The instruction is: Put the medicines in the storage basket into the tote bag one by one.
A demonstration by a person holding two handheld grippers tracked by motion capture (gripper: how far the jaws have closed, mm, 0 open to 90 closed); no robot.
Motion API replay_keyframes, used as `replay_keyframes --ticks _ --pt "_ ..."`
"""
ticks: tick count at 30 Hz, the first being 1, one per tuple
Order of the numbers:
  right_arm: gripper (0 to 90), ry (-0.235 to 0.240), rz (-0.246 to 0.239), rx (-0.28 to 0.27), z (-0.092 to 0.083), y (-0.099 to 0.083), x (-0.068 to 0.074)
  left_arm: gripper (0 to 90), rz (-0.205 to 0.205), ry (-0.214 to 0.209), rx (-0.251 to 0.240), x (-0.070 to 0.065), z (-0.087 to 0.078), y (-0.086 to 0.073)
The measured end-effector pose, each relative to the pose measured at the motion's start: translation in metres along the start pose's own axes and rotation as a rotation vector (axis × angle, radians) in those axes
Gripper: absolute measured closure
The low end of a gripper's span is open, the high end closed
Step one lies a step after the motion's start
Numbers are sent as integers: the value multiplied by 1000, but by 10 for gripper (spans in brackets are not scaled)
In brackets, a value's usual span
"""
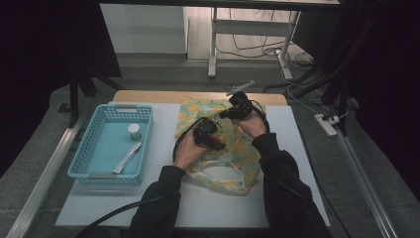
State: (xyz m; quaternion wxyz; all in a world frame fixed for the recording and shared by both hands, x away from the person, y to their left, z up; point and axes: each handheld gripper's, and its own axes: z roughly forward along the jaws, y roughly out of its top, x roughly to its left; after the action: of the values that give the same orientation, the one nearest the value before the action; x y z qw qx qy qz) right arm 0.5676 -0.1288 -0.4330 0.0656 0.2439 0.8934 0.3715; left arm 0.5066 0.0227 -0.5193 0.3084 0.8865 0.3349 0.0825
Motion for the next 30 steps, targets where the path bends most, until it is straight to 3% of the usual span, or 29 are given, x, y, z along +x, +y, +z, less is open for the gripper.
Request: replay_keyframes --ticks 4,8,13,18,23,25,30 --pt "893 -2 0 -3 -1 0 0 119 -33 -38 -27 -2 -6 1" --pt "893 3 1 -1 -1 -1 0 55 -41 -60 -32 -5 -11 1" --pt "893 7 2 -4 -1 -1 0 32 -38 -107 -66 -10 -25 0" --pt "893 9 0 -6 -1 -1 0 8 -16 -119 -84 -15 -41 0" --pt "893 11 -1 -6 -3 -2 2 0 -32 -179 -121 -14 -55 -5" --pt "892 13 -2 -6 -3 -2 3 0 -19 -197 -133 -15 -61 -7" --pt "893 13 -12 -6 -3 -2 4 0 -4 -200 -158 -15 -74 -13"
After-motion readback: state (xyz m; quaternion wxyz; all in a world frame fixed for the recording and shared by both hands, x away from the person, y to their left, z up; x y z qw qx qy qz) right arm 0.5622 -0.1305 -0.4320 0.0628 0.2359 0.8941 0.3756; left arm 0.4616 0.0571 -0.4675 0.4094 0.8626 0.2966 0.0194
